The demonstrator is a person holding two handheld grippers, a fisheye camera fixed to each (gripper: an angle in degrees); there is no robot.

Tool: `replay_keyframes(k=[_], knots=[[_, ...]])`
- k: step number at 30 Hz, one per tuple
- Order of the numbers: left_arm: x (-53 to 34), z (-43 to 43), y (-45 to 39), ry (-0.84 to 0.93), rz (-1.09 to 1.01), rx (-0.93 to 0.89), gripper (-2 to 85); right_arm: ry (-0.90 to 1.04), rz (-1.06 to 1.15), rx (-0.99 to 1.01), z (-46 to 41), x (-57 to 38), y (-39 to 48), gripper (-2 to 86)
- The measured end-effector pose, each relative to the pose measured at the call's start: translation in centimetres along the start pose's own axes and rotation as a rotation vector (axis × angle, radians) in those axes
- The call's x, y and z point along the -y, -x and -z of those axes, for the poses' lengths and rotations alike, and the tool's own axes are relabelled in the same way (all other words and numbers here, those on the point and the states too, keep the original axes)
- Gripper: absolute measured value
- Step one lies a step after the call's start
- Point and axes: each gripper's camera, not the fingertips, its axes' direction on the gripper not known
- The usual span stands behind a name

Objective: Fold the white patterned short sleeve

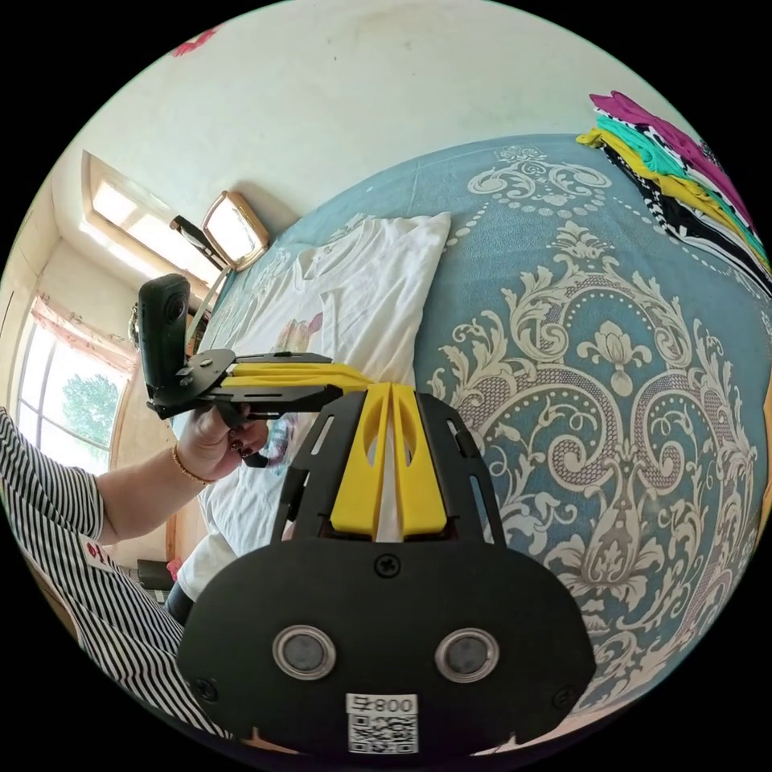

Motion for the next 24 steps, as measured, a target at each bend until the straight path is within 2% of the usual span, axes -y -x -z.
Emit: replay_keyframes(k=[4, 9, 15, 21, 24], knots=[[-2.2, 0.5, -0.1, 0.018, 0.01, 0.057, 0.2, 0.007, 0.004, -0.009, 1.3, 2.1, 1.4, 0.1], [-5.9, 2.4, -1.1, -0.009, 0.052, 0.035, 0.2, 0.008, 0.011, -0.004, 2.8, 4.6, 2.9, 0.1], [-14.7, 6.1, -2.5, 0.012, 0.152, 0.034, 0.2, -0.009, -0.084, 0.133, 5.6, 7.9, 2.8, 0.1], [-29.3, 13.4, 1.1, -0.061, 0.505, 0.181, 0.6, -0.062, -0.101, 0.056, 12.7, 12.2, 6.6, 0.2], [-37.1, 17.9, 4.2, -0.192, 0.735, 0.266, 1.2, -0.02, -0.05, 0.066, 13.8, 15.3, 10.4, 0.4]])
